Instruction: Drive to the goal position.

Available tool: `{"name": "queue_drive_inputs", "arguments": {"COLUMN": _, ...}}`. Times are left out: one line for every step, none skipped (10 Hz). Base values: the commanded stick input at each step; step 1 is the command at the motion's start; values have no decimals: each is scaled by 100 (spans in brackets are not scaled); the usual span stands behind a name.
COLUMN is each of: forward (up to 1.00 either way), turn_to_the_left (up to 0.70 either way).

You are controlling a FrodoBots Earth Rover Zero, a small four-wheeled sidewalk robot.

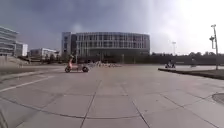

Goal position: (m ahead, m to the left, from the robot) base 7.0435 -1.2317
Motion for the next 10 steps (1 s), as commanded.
{"name": "queue_drive_inputs", "arguments": {"forward": 100, "turn_to_the_left": 0}}
{"name": "queue_drive_inputs", "arguments": {"forward": 100, "turn_to_the_left": 0}}
{"name": "queue_drive_inputs", "arguments": {"forward": 100, "turn_to_the_left": 0}}
{"name": "queue_drive_inputs", "arguments": {"forward": 100, "turn_to_the_left": 0}}
{"name": "queue_drive_inputs", "arguments": {"forward": 100, "turn_to_the_left": 0}}
{"name": "queue_drive_inputs", "arguments": {"forward": 100, "turn_to_the_left": 0}}
{"name": "queue_drive_inputs", "arguments": {"forward": 100, "turn_to_the_left": 0}}
{"name": "queue_drive_inputs", "arguments": {"forward": 100, "turn_to_the_left": 0}}
{"name": "queue_drive_inputs", "arguments": {"forward": 100, "turn_to_the_left": 0}}
{"name": "queue_drive_inputs", "arguments": {"forward": 100, "turn_to_the_left": 0}}
